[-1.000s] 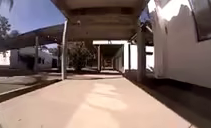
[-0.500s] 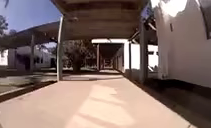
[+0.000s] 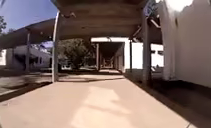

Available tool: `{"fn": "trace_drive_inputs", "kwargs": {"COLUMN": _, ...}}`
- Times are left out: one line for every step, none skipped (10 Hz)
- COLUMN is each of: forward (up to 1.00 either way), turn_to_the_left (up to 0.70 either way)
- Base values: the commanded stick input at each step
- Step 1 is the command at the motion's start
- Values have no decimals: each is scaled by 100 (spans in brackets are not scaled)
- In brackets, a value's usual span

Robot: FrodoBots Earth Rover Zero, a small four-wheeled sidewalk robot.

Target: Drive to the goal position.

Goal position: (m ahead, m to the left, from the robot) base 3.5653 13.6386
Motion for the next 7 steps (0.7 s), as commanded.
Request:
{"fn": "trace_drive_inputs", "kwargs": {"forward": 70, "turn_to_the_left": 0}}
{"fn": "trace_drive_inputs", "kwargs": {"forward": 70, "turn_to_the_left": 0}}
{"fn": "trace_drive_inputs", "kwargs": {"forward": 70, "turn_to_the_left": 0}}
{"fn": "trace_drive_inputs", "kwargs": {"forward": 70, "turn_to_the_left": 0}}
{"fn": "trace_drive_inputs", "kwargs": {"forward": 70, "turn_to_the_left": 0}}
{"fn": "trace_drive_inputs", "kwargs": {"forward": 70, "turn_to_the_left": 0}}
{"fn": "trace_drive_inputs", "kwargs": {"forward": 70, "turn_to_the_left": 0}}
